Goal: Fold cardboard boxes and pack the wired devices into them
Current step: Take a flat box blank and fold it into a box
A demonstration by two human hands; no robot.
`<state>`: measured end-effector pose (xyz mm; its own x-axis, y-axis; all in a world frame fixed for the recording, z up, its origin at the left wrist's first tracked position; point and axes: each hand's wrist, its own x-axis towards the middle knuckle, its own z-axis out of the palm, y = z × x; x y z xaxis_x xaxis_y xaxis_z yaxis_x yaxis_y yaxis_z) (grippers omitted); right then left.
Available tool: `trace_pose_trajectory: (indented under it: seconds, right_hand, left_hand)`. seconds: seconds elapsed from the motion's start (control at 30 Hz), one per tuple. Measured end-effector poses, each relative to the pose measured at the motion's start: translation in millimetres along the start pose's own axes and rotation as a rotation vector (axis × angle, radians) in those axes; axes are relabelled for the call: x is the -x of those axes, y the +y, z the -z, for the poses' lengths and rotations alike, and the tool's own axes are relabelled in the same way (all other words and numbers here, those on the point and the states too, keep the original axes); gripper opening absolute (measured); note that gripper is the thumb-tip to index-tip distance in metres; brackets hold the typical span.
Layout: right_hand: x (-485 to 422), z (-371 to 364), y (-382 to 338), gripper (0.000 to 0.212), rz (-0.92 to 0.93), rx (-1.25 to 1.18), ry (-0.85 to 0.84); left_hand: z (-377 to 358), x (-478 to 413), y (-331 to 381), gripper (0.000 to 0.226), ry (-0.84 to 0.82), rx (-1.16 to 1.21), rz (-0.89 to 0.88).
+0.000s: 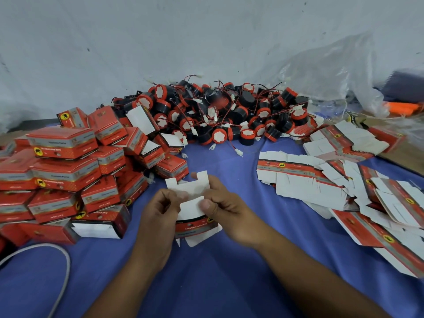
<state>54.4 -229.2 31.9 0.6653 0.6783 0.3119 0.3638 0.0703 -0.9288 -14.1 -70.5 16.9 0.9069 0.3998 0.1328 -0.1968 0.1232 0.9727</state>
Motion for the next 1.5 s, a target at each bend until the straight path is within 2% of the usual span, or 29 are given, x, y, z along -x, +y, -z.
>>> trace_pose_trajectory:
  seconds: [0.1, 0.17, 0.2, 0.27, 0.3, 0.4, 0.47, 0.63, 0.7, 0.77, 0.8, 0.87, 0.93, 1.0, 1.1, 1.2, 1.27, 1.37, 1.43, 1.5]
  right_hand:
    - [0, -4, 3, 0.024, 0.016, 0.001, 0.030]
    - [1, -12, 7, 0.017, 0.019, -0.004, 0.093]
    - [1, -16, 8, 0.020, 0.018, -0.030, 0.126]
    - [-1, -19, 11, 0.028, 0.031, -0.063, 0.175]
    - [-2, -19, 13, 0.029, 0.037, -0.059, 0.203]
    - [-5, -15, 15, 0.029, 0.031, -0.032, 0.285]
    - [-5, -13, 16, 0.027, -0.003, -0.004, 0.325]
    - [-5, -14, 14, 0.033, -0.182, 0.229, 0.418]
    - [-3, -13, 11, 0.037, -0.258, 0.178, 0.366]
    - [0, -11, 5, 0.045, -0.339, -0.050, 0.260]
    - [1, -9, 2, 0.050, -0.377, -0.157, 0.216]
    - [1, -4, -4, 0.046, -0.396, -0.267, 0.139]
    - [0, 0, -7, 0.040, -0.381, -0.346, 0.097]
    - [0, 3, -6, 0.038, -0.372, -0.424, 0.079]
    - [0, 4, -3, 0.035, -0.348, -0.499, 0.062]
    - [1, 7, 4, 0.026, -0.305, -0.537, 0.062]
    - [2, 8, 5, 0.027, -0.333, -0.532, 0.066]
    - [3, 11, 3, 0.042, -0.386, -0.412, 0.022]
    - [2, 15, -2, 0.058, -0.391, -0.154, 0.019]
    - [0, 17, -10, 0.061, -0.332, 0.027, 0.016]
  left_hand:
    - [-3, 0, 1, 0.038, 0.040, 0.078, -0.020]
    - [-4, 1, 2, 0.066, 0.011, 0.123, -0.050]
    - [-3, 2, 2, 0.065, -0.007, 0.058, -0.093]
    - [-2, 3, 0, 0.036, -0.030, -0.195, -0.193]
    - [-2, 5, 0, 0.029, -0.047, -0.283, -0.225]
    - [-4, 10, 1, 0.038, -0.169, -0.325, -0.282]
    - [-6, 10, 2, 0.036, -0.192, -0.428, -0.371]
    - [-13, 9, -4, 0.043, 0.028, -0.897, -0.722]
    - [-17, 9, -1, 0.044, 0.075, -0.946, -0.823]
    - [-19, 11, 1, 0.040, -0.002, -0.873, -0.800]
    - [-18, 14, 1, 0.035, -0.072, -0.826, -0.749]
    - [-13, 19, 1, 0.021, -0.161, -0.708, -0.579]
    - [-10, 20, 4, 0.036, -0.167, -0.500, -0.325]
    - [-8, 16, 3, 0.052, -0.174, -0.437, -0.202]
    - [-9, 16, 1, 0.059, -0.231, -0.602, -0.237]
    - [-13, 21, -3, 0.071, -0.373, -0.487, -0.278]
    - [-16, 23, -3, 0.072, -0.383, -0.497, -0.323]
    - [-19, 24, -2, 0.069, -0.264, -0.610, -0.422]
    - [-18, 22, 0, 0.069, -0.155, -0.673, -0.501]
    - [-16, 19, 2, 0.070, -0.036, -0.776, -0.625]
